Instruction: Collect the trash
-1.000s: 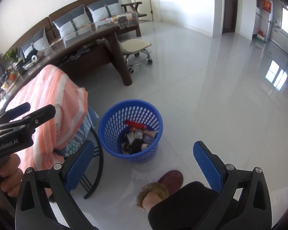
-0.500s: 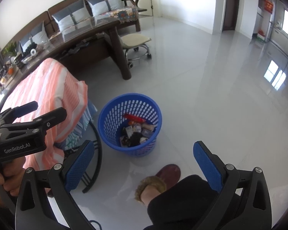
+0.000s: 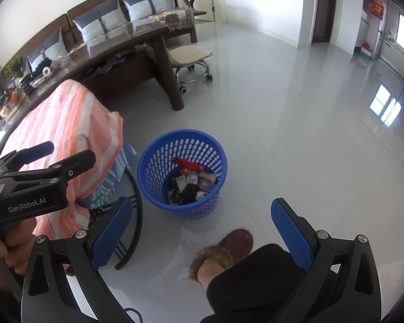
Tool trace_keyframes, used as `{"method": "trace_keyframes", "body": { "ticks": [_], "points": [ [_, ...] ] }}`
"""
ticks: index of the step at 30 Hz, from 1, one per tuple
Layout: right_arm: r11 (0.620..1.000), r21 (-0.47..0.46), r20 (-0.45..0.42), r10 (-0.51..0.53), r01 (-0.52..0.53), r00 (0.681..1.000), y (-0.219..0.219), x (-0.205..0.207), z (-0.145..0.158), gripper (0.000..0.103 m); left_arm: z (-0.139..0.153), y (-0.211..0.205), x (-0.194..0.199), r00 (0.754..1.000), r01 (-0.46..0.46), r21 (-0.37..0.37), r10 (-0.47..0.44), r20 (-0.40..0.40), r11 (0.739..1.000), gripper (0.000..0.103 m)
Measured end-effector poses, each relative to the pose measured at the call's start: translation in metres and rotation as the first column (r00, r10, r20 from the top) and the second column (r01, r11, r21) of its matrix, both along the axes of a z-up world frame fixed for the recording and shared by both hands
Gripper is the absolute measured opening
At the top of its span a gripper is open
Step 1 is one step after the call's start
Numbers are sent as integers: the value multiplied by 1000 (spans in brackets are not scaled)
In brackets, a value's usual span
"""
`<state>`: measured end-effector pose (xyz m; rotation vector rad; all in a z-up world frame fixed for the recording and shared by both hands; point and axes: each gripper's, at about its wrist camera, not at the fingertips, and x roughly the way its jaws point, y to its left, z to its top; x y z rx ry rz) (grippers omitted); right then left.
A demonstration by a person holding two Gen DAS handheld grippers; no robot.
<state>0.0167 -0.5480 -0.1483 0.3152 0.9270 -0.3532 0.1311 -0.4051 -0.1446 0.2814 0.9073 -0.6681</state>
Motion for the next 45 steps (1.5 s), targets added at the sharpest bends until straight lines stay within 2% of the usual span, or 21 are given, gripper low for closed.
{"method": "trace_keyframes", "body": {
  "ticks": [45],
  "points": [
    [1000,15,-21,-5,6,1000,1,-1,-9,103,-8,-9,-4,1000,20,19,-20,-10,1000,103]
  ]
}}
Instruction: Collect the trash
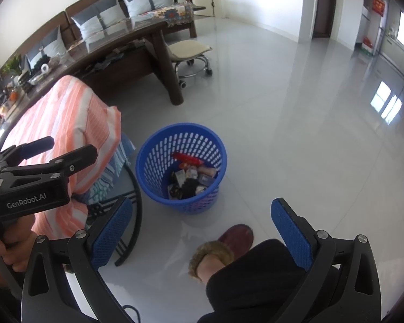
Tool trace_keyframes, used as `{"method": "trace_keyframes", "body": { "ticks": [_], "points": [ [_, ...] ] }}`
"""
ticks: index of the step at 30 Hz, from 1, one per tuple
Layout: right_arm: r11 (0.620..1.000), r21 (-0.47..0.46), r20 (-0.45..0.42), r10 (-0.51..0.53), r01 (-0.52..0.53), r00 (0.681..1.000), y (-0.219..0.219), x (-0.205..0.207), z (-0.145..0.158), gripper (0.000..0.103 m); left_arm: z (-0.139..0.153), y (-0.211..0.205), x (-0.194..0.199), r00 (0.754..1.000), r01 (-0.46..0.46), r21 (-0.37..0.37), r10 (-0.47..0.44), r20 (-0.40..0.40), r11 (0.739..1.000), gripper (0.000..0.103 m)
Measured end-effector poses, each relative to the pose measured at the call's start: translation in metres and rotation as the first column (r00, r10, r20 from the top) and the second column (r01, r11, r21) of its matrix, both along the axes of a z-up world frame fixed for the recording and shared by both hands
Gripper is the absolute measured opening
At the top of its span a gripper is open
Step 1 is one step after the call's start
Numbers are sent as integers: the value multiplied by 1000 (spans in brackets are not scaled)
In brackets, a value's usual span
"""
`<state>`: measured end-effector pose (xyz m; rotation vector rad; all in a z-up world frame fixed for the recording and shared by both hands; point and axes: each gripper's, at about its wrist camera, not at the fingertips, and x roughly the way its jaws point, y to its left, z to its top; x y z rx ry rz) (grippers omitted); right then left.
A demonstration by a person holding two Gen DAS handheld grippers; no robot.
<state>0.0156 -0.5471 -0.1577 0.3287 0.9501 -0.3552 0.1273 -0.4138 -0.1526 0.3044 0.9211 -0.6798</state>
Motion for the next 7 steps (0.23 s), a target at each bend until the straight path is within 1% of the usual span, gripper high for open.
{"method": "trace_keyframes", "body": {
  "ticks": [7],
  "points": [
    [1000,1,-6,-14,14,1000,-2,-1,-1,103,2,4,0,1000,-20,0,20,11,1000,103]
  ]
}}
